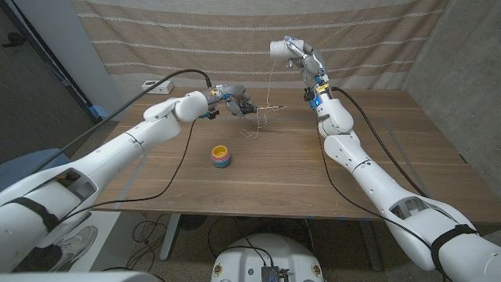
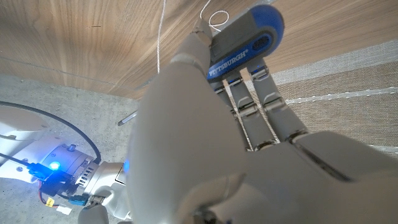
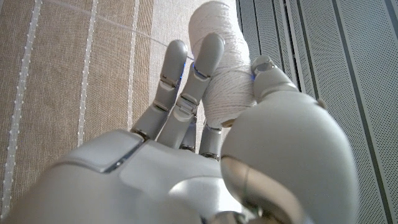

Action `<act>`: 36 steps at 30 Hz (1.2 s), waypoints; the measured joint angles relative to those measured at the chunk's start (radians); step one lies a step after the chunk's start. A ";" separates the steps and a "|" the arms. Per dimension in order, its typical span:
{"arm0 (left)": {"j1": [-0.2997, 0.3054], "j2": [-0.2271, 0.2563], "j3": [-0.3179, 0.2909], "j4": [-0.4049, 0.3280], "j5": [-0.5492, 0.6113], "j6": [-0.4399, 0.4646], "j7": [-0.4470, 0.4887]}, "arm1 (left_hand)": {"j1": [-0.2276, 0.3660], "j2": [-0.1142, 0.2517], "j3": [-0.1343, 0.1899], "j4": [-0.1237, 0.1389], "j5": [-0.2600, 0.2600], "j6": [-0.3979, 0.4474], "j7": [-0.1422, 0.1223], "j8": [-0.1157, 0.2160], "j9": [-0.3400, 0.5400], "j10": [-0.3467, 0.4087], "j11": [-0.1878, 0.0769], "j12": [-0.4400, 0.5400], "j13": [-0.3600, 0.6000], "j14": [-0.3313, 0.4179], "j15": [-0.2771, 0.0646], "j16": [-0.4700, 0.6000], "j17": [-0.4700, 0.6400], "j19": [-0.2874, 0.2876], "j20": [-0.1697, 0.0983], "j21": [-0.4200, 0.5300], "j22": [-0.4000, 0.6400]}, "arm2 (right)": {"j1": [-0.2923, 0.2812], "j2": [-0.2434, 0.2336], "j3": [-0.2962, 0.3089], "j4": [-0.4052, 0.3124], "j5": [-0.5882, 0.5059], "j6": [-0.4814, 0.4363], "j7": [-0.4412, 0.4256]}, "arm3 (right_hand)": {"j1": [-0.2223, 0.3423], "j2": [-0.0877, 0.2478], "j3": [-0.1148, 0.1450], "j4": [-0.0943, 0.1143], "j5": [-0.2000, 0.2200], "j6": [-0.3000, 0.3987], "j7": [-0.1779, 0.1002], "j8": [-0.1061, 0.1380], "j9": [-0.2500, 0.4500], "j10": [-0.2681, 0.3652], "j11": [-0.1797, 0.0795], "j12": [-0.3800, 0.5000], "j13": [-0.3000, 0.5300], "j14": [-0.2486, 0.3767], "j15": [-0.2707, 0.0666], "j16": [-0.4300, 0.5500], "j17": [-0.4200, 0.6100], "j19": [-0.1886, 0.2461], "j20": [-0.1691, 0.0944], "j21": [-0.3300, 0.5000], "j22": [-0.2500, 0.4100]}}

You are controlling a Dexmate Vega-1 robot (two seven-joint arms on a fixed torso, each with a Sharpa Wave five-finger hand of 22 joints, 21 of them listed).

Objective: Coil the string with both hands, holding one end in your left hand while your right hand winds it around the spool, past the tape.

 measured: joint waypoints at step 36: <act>0.003 0.025 0.045 -0.085 0.237 0.159 0.026 | 0.000 0.000 0.004 -0.004 0.004 0.007 -0.001 -0.007 0.001 0.000 0.000 -0.008 -0.002 0.000 0.000 -0.002 -0.004 0.001 -0.001 0.000 0.000 | -0.125 -0.239 -0.003 -0.257 -0.365 -0.319 -0.355 | 0.000 0.000 0.004 0.002 -0.006 0.000 0.000 0.001 -0.005 0.005 0.005 0.000 0.000 0.006 0.006 -0.005 0.005 0.000 0.000 0.000 0.000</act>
